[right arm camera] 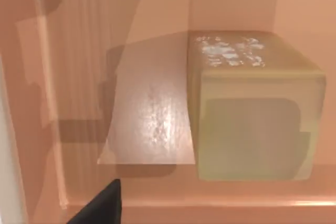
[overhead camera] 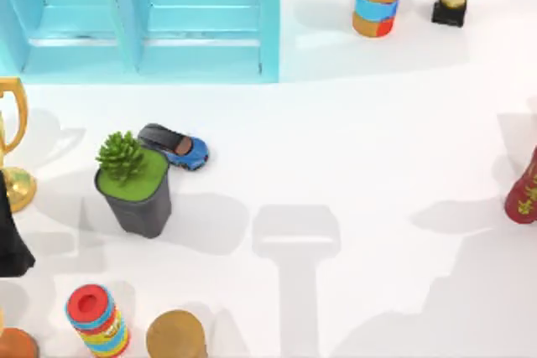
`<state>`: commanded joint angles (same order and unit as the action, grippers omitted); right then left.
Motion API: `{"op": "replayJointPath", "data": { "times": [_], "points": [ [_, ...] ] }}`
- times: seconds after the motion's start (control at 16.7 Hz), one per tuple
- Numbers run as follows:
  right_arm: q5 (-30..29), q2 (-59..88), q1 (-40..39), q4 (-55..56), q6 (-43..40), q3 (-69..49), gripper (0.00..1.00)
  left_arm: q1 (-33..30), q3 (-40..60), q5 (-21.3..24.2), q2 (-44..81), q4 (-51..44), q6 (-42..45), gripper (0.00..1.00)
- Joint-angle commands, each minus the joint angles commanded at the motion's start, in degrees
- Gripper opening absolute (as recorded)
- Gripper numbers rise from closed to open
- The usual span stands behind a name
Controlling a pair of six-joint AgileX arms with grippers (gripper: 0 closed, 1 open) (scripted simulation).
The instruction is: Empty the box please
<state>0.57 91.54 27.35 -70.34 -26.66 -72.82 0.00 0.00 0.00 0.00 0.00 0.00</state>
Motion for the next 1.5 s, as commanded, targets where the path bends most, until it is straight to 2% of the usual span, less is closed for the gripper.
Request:
{"op": "replayJointPath", "data": {
  "times": [0.48,0.96,1.32,1.5],
  "points": [
    [0.0,1.23,0.29,0.03,-0.32,0.01,1.0,0.0,0.0,0.0,0.0,0.0,0.0,1.0],
    [0.01,6.51,0.14,19.59,-0.01,13.69,1.0,0.0,0.0,0.0,0.0,0.0,0.0,1.0],
    [0.01,7.4,0.11,22.08,0.04,15.81,1.0,0.0,0.0,0.0,0.0,0.0,0.0,1.0],
    [0.01,7.4,0.11,22.08,0.04,15.81,0.77,0.0,0.0,0.0,0.0,0.0,0.0,1.0]
  ]
}}
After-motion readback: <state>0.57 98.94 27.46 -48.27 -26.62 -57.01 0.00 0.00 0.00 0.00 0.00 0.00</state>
